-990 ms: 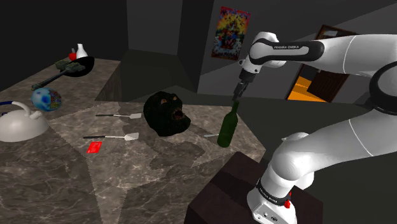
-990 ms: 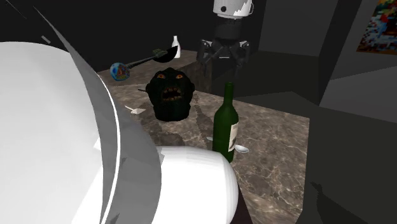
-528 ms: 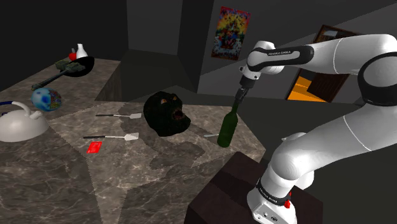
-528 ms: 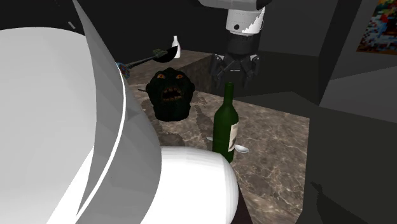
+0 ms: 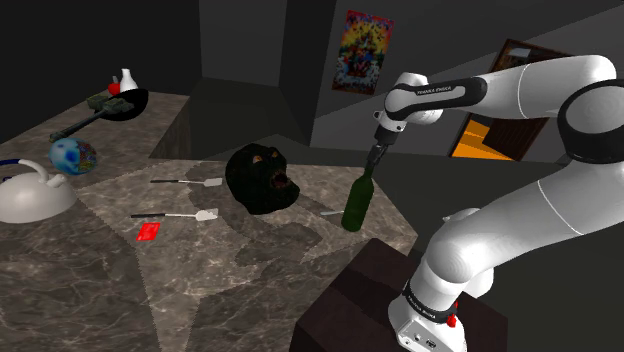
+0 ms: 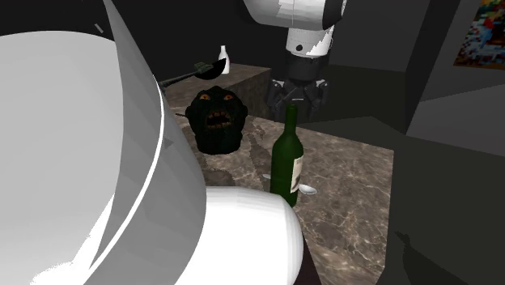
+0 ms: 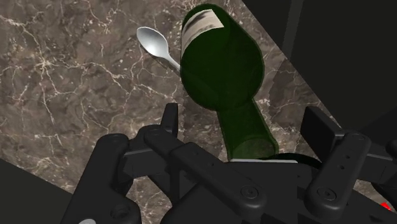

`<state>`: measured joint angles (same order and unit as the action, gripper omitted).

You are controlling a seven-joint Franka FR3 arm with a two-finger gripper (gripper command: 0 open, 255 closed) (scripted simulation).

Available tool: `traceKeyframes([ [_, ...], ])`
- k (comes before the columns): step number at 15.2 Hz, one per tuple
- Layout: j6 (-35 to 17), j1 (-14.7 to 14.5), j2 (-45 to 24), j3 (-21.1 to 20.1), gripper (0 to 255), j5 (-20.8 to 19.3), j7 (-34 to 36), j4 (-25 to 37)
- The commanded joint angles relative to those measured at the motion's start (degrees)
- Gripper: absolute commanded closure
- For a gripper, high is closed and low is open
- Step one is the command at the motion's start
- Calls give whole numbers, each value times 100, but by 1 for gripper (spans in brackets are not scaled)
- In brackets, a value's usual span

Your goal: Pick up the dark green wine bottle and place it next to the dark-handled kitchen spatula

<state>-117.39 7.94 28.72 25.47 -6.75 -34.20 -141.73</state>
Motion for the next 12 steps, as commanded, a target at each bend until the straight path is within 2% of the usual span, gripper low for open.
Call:
traceKeyframes([
  [1, -3, 0, -1, 0, 0, 0, 0, -2],
  [3, -2, 0, 0, 0, 0, 0, 0, -2],
  [4, -2, 0, 0, 0, 255, 0, 0, -2],
  [12, -2, 0, 0, 0, 255, 0, 0, -2],
])
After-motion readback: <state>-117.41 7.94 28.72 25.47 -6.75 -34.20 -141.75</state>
